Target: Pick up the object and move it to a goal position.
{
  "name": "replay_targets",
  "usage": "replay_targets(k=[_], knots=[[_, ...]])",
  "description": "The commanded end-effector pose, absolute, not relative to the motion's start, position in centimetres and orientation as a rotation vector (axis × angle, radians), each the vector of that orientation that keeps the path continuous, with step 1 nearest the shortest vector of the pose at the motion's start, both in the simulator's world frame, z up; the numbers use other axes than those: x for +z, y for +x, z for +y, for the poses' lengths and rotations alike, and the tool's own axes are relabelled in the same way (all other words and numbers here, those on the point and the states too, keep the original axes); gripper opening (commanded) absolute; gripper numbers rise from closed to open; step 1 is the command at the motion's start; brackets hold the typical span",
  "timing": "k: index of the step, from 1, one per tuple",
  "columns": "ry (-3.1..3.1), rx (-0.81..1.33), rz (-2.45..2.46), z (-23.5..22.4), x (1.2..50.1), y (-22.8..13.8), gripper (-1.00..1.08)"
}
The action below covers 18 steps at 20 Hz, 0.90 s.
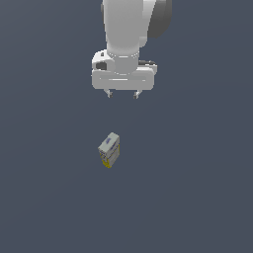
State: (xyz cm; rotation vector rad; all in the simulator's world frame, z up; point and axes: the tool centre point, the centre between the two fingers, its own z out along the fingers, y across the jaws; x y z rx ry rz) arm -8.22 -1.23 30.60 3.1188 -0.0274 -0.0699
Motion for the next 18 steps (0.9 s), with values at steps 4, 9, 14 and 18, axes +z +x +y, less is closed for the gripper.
replay_targets(k=[4, 9, 14, 18], knots=[[3.122, -0.061, -0.018, -1.0, 30.9, -8.1, 1.0], [3.138, -0.021, 0.026, -0.2, 32.1, -7.6, 1.0], [3.14, -0.016, 0.032, -0.1, 32.3, -7.5, 1.0], [3.141, -0.015, 0.026, -0.1, 32.2, -7.4, 1.0]])
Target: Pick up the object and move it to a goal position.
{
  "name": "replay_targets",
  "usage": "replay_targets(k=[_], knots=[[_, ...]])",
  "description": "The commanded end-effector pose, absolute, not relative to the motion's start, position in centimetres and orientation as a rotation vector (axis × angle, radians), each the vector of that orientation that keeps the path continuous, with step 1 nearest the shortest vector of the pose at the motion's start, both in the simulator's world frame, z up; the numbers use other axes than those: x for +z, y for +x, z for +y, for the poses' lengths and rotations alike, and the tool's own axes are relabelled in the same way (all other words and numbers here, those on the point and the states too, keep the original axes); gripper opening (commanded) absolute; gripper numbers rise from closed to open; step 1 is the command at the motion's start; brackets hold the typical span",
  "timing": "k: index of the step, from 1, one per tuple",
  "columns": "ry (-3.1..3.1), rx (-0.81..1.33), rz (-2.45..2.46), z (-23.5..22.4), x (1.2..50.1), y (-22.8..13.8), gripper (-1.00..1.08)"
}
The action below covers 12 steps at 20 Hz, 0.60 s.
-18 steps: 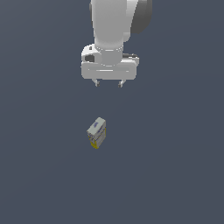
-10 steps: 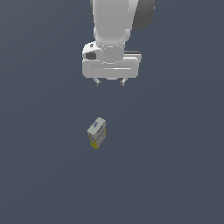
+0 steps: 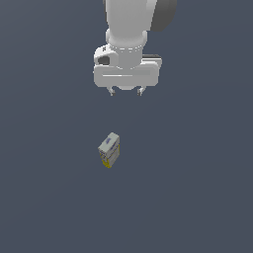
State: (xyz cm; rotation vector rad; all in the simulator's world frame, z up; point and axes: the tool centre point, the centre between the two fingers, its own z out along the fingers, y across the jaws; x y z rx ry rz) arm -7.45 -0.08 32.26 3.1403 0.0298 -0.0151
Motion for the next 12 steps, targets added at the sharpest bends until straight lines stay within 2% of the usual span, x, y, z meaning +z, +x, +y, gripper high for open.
replay_targets(k=[1, 12], knots=[[3.141, -0.015, 0.019, -0.2, 32.1, -7.3, 1.0], [3.141, -0.012, -0.216, -1.9, 29.3, -3.8, 1.0]])
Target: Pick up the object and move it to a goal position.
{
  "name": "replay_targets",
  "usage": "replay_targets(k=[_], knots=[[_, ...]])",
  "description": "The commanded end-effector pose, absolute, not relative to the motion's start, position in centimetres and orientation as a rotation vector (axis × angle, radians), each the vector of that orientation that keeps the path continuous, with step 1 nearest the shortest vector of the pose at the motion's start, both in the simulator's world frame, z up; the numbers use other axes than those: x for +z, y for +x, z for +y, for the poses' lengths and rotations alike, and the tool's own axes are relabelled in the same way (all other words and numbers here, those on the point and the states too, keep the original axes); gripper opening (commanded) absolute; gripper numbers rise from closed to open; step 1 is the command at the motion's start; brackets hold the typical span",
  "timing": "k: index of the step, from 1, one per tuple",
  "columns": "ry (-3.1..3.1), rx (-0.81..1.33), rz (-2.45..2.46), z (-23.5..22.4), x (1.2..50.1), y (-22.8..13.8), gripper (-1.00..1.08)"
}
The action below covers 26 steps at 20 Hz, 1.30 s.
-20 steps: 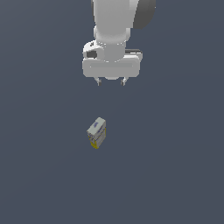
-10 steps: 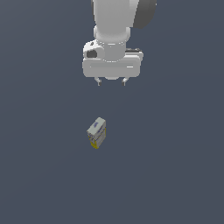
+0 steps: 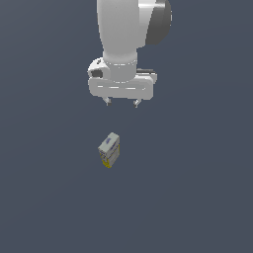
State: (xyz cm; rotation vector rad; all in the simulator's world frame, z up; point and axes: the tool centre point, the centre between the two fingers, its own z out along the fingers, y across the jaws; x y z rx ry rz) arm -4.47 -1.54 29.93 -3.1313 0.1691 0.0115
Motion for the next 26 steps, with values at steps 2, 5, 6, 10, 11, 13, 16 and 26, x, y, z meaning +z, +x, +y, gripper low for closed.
replay_targets(k=[2, 5, 6, 10, 11, 13, 16, 26], knots=[[-3.121, 0.011, 0.288, -2.5, 28.3, -2.8, 1.0], [-3.106, 0.009, 0.413, -3.6, 26.6, -1.1, 1.0], [-3.1, 0.008, 0.455, -3.9, 25.9, -0.6, 1.0], [-3.078, 0.005, 0.598, -5.3, 23.7, 1.1, 1.0], [-3.073, 0.005, 0.628, -5.5, 23.2, 1.5, 1.0], [-3.063, 0.003, 0.68, -6.0, 22.3, 2.1, 1.0], [-3.051, 0.002, 0.739, -6.6, 21.3, 2.7, 1.0], [-3.041, 0.002, 0.79, -7.2, 20.2, 3.2, 1.0]])
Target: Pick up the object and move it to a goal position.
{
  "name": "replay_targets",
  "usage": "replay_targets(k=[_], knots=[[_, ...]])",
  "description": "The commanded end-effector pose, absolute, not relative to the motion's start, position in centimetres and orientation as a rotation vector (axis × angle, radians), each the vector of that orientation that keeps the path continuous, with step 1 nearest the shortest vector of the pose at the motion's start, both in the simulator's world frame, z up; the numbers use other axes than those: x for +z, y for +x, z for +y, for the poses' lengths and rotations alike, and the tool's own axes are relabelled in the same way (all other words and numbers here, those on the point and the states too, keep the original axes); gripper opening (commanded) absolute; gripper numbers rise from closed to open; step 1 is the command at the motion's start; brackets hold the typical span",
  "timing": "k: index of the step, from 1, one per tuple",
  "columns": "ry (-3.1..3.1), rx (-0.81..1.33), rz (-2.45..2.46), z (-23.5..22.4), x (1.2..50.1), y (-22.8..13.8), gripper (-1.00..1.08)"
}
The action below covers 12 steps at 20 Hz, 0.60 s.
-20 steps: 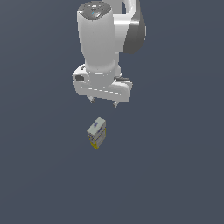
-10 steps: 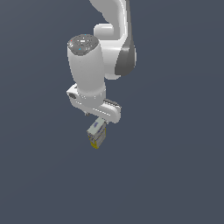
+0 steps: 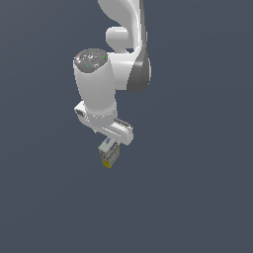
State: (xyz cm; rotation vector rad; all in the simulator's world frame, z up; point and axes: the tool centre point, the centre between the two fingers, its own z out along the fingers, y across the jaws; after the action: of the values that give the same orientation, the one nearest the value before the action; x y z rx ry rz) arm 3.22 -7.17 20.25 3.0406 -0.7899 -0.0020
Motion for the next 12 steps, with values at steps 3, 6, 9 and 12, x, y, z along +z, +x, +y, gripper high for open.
replay_targets(k=[3, 6, 9, 12], knots=[[3.04, -0.002, -0.791, -7.2, 19.5, 3.2, 1.0], [3.04, -0.001, -0.792, -7.2, 18.1, 3.2, 1.0], [3.039, 0.0, -0.795, -7.2, 16.6, 3.2, 1.0], [3.039, 0.0, -0.796, -7.2, 15.6, 3.2, 1.0]])
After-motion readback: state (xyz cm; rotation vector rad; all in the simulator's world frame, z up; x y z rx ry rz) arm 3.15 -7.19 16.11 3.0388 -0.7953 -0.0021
